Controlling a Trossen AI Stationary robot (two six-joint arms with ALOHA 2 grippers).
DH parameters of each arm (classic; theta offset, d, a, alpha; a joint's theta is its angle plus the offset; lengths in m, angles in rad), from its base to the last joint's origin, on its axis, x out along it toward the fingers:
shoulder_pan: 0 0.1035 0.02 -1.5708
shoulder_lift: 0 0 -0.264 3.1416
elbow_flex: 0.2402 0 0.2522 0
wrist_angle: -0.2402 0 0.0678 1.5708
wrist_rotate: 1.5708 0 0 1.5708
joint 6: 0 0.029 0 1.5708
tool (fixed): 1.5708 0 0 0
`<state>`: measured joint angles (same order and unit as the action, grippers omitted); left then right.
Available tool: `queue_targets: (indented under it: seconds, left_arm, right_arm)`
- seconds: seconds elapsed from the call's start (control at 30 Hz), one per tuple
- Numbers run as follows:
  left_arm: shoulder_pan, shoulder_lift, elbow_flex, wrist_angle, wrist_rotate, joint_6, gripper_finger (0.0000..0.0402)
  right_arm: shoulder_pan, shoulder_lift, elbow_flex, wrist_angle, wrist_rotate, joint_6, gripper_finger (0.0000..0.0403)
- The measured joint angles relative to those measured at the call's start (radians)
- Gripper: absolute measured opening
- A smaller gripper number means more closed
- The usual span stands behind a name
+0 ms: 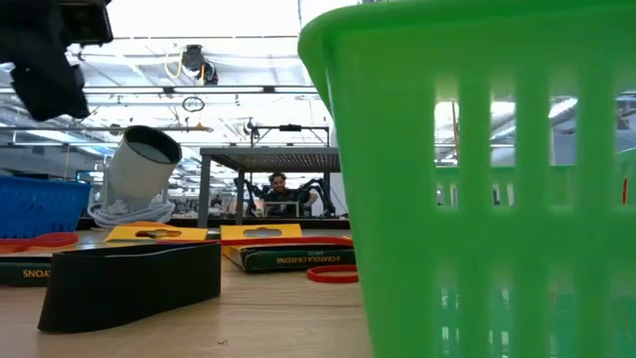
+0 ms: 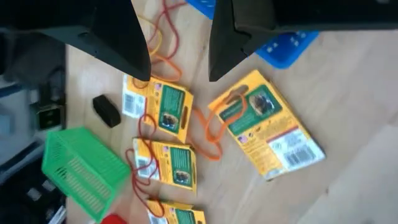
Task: Pick & Place Office Desk Supplies
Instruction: Put the yellow crayon box into the green bin
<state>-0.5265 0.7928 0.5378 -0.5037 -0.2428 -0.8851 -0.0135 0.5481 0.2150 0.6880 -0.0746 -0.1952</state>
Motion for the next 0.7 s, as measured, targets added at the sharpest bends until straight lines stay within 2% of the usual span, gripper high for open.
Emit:
queue_targets:
  seconds: [0.13,0.33,0.57,0.7]
  left_arm:
    - [0.029,0.119,0.077,-0.003,-0.001,0.122,0.0173]
    - [0.062,0.357,0.225,-0.098,0.006,0.27,0.0172]
    - [0.062,0.617,0.344,-0.189,-0.002,0.316,0.0173]
    - [0.062,0.718,0.374,-0.189,-0.002,0.316,0.0173]
  right_arm:
    - [0.0,0.0,0.0,0.0,0.0,0.0,0.01]
    - [0.0,0.0,0.0,-0.002,0.0,0.0,0.01]
    - [0.0,0.0,0.0,-0.013,0.0,0.0,0.01]
    - [0.0,0.0,0.0,-0.013,0.0,0.0,0.01]
